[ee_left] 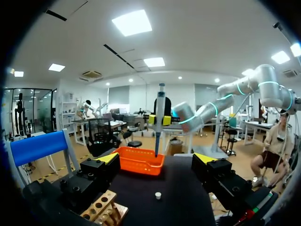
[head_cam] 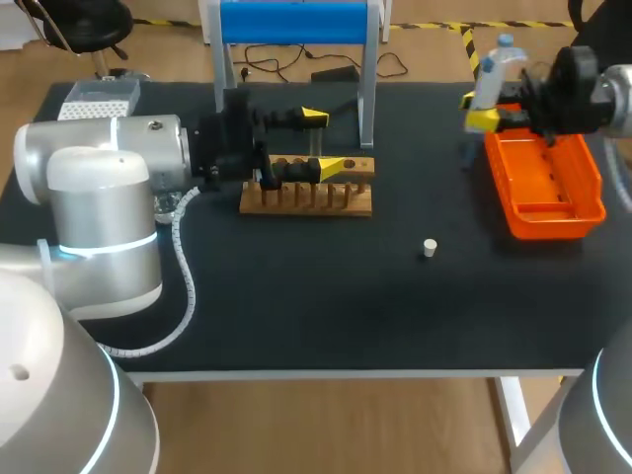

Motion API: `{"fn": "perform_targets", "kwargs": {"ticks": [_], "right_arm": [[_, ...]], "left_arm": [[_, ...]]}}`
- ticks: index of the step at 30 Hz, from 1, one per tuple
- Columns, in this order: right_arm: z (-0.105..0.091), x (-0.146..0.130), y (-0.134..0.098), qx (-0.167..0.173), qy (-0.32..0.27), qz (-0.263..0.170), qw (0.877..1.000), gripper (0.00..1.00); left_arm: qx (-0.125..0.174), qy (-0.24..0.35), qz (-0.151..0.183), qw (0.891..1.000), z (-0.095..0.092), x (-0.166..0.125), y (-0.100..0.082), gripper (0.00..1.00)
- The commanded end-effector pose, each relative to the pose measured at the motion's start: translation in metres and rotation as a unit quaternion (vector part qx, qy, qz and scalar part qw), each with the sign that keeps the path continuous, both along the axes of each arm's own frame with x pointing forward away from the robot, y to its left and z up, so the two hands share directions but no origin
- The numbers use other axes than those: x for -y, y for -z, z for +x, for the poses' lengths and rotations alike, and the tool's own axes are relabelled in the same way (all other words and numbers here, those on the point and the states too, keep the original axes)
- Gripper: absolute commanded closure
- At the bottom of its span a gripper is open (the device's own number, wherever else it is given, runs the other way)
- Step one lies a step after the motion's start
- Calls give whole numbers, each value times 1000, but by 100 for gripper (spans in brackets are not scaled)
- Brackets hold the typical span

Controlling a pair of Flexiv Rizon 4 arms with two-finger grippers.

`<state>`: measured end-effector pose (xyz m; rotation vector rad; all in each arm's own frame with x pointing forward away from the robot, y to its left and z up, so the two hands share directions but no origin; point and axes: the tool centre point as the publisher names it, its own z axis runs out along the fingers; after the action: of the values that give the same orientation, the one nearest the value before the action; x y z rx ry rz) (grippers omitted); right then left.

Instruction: Invert the test tube, pick up the pipette, mount the tip to pipette, aspirate from beaker and dispense into the tube, eject the tip, return the pipette, and cap with the stopper.

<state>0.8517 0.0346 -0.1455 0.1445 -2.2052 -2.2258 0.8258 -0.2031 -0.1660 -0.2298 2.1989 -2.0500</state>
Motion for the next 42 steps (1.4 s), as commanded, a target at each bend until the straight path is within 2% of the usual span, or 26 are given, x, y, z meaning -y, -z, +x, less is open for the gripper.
{"fn": "perform_targets", "kwargs": {"ticks": [1, 11, 22, 30, 42], "right_arm": [[-8, -35, 7, 1, 10, 1, 1000, 100], [-27, -92, 26, -18, -33, 1, 999, 100], [-43, -139, 54, -32, -60, 0, 998, 100], [-40, -162, 65, -40, -68, -4, 997, 100], [-30, -188, 66, -37, -66, -4, 997, 100]], "left_arm": [[1, -2, -1, 1000, -1, 1, 1, 0], [1, -2, -1, 1000, -1, 1, 1, 0], [1, -2, -1, 1000, -1, 1, 1, 0], [1, -2, -1, 1000, -1, 1, 1, 0], [1, -2, -1, 1000, -1, 1, 1, 0]]}}
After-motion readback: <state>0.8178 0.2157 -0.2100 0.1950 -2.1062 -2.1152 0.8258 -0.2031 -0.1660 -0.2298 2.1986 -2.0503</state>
